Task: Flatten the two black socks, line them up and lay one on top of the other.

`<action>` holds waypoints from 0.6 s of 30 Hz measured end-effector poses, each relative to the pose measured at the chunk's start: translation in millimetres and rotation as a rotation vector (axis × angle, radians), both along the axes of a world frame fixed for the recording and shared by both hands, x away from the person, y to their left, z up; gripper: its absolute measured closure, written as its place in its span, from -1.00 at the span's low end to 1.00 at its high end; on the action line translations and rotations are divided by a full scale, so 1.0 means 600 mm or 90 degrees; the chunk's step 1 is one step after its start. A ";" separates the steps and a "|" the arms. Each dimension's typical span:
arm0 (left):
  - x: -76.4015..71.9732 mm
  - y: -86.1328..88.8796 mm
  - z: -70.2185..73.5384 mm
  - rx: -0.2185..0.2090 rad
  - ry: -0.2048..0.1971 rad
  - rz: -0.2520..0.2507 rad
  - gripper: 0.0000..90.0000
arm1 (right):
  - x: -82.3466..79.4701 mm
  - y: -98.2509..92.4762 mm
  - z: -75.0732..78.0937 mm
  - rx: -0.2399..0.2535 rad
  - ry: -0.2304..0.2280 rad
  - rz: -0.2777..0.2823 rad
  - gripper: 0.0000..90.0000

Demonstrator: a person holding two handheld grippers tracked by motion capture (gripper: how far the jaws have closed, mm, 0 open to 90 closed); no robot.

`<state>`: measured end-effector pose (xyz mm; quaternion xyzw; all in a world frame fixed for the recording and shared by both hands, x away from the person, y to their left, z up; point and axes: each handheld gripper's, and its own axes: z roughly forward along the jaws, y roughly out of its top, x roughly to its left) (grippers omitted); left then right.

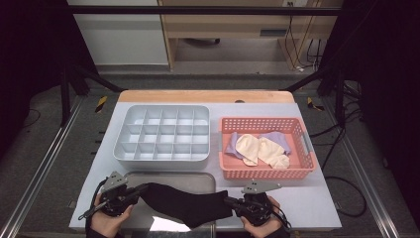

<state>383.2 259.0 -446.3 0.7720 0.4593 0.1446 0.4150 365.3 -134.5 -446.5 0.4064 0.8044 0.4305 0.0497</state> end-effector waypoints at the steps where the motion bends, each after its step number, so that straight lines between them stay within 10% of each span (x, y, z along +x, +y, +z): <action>1: 0.000 -0.001 -0.001 0.000 0.000 -0.001 0.91 | 0.001 0.000 -0.003 -0.007 0.002 -0.002 0.91; 18: 0.008 -0.029 -0.013 0.023 0.009 -0.032 0.91 | 0.012 0.013 -0.021 -0.048 -0.038 -0.015 0.89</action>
